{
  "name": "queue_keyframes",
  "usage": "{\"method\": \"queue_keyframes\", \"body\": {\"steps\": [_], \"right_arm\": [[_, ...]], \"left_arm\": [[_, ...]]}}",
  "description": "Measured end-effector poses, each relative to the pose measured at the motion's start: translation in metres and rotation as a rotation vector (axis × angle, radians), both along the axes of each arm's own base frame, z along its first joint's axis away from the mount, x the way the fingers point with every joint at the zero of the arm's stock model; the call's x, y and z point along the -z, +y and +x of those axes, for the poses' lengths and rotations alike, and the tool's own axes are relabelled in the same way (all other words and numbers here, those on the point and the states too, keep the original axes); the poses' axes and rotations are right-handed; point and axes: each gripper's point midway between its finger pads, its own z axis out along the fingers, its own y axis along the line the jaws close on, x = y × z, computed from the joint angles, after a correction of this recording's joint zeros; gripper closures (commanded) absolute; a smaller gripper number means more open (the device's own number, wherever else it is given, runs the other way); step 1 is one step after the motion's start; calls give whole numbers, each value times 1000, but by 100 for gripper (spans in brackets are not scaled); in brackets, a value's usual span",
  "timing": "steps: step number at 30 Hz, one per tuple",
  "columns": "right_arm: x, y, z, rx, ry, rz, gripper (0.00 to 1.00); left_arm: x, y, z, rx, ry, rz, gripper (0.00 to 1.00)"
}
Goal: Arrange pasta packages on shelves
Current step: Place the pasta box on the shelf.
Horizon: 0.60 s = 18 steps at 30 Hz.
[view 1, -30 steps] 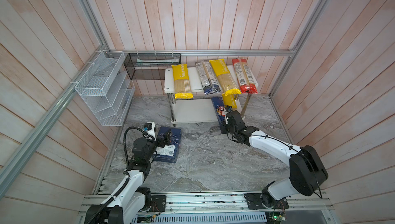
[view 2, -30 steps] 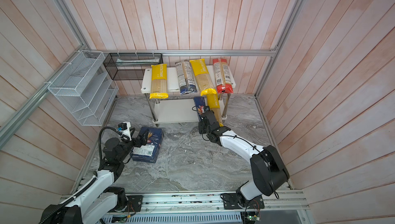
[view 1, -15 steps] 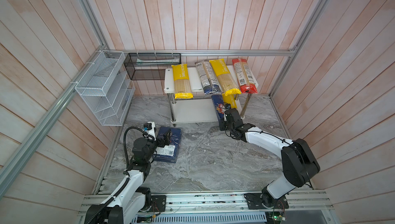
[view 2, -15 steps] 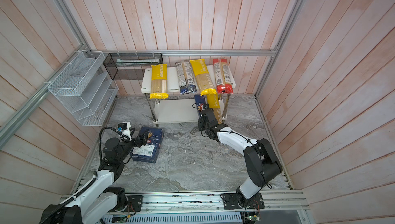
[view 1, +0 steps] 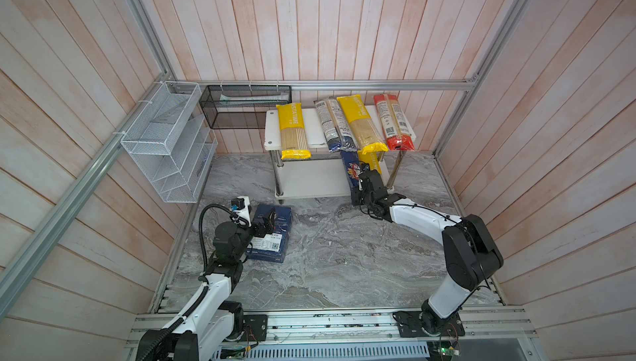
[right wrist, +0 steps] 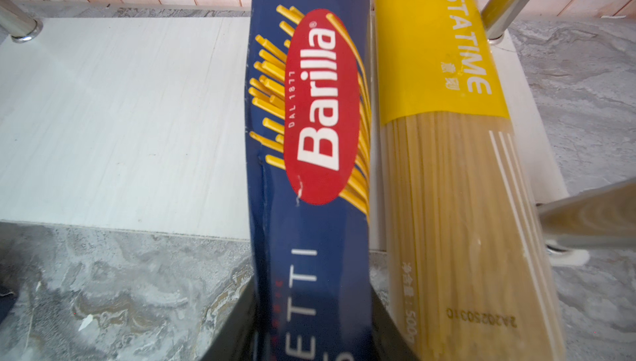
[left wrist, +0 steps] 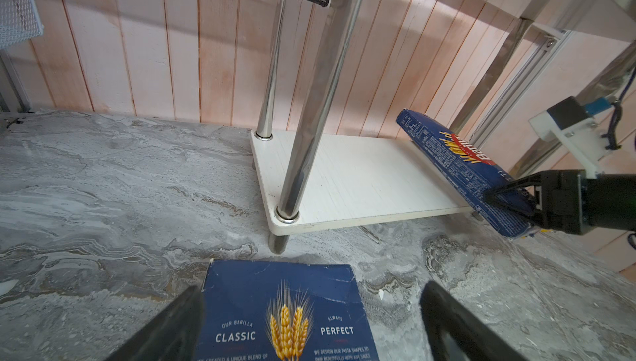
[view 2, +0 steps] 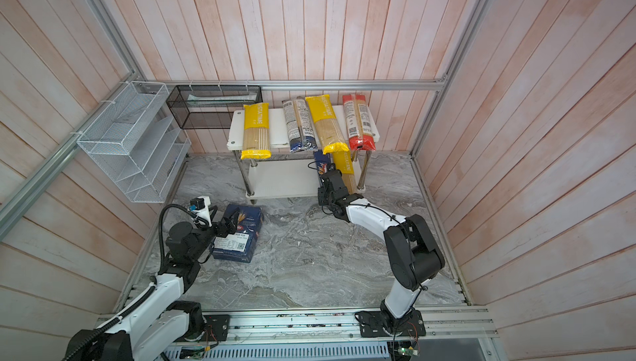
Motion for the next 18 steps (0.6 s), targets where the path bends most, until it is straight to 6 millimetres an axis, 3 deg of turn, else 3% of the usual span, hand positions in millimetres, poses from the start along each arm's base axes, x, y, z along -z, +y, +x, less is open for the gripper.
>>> {"method": "queue_keyframes", "body": {"steps": [13,18], "right_arm": [[17,0,12,13,17,-10,66],[17,0,14,17,16,-6,59]], "left_arm": [[0,0,0,-3,0,0,0],[0,0,0,-3,0,0,0]]}}
